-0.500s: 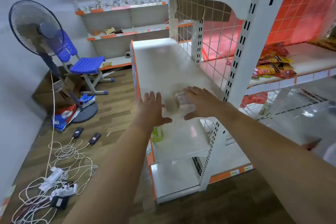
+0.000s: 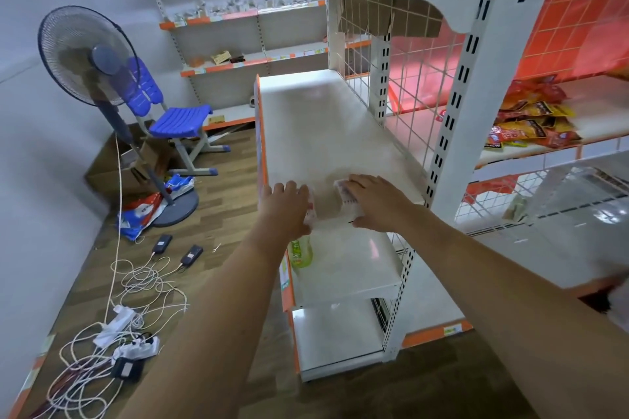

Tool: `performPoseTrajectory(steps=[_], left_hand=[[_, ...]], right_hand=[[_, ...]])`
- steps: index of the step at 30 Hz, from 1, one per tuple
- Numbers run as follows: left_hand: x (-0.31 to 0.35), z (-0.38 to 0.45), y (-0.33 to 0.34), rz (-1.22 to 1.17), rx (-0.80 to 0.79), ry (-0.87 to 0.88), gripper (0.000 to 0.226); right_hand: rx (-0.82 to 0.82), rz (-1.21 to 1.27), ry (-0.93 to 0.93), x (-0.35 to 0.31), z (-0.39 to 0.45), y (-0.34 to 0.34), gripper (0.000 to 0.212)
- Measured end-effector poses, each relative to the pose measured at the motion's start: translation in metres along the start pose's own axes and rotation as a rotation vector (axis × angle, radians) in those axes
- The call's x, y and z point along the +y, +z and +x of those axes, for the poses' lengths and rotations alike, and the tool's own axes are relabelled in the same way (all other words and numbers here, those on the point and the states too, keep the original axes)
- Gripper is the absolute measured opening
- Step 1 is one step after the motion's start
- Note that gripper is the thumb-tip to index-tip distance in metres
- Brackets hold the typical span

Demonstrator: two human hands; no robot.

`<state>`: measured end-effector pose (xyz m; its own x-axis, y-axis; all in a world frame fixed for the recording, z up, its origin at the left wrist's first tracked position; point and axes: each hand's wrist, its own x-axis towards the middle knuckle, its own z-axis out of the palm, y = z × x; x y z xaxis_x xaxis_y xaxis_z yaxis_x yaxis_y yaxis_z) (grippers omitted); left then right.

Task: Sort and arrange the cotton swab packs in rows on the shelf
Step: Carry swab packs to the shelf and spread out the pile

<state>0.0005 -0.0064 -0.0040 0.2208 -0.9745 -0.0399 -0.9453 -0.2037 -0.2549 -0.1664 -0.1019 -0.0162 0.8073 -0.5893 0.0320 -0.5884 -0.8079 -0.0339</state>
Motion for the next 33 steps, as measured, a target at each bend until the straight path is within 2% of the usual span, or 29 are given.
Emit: performPoseTrajectory(steps=[4, 9, 12, 16, 18, 21, 24, 28, 33], left_hand=[[0.002, -0.015, 0.000, 0.019, 0.071, -0.002, 0.073], [-0.005, -0.033, -0.011, -0.045, 0.149, 0.006, 0.036], [-0.017, -0.044, -0.023, -0.065, 0.189, -0.064, 0.029], [-0.053, -0.065, -0.030, -0.125, 0.196, -0.243, 0.036], [-0.077, -0.077, -0.027, -0.082, 0.204, -0.298, 0.039], [-0.120, -0.100, -0.012, 0.003, 0.198, -0.379, 0.039], [-0.160, -0.120, 0.008, -0.012, 0.203, -0.444, 0.034], [-0.207, -0.134, 0.039, -0.120, 0.233, -0.506, 0.030], [-0.263, -0.131, 0.080, -0.390, 0.337, -0.523, 0.033]], right_hand=[[0.025, -0.042, 0.018, -0.010, -0.008, 0.001, 0.067], [0.018, -0.040, -0.005, -0.030, -0.019, -0.009, 0.051], [0.085, -0.007, -0.023, -0.047, -0.018, -0.027, 0.040], [0.197, 0.070, -0.085, -0.082, -0.005, -0.049, 0.039], [0.216, 0.098, -0.128, -0.105, 0.005, -0.052, 0.038], [0.243, 0.139, -0.194, -0.147, 0.026, -0.046, 0.032], [0.252, 0.158, -0.239, -0.185, 0.049, -0.036, 0.035], [0.278, 0.203, -0.281, -0.231, 0.083, -0.018, 0.037], [0.153, 0.165, -0.200, -0.283, 0.132, 0.014, 0.040]])
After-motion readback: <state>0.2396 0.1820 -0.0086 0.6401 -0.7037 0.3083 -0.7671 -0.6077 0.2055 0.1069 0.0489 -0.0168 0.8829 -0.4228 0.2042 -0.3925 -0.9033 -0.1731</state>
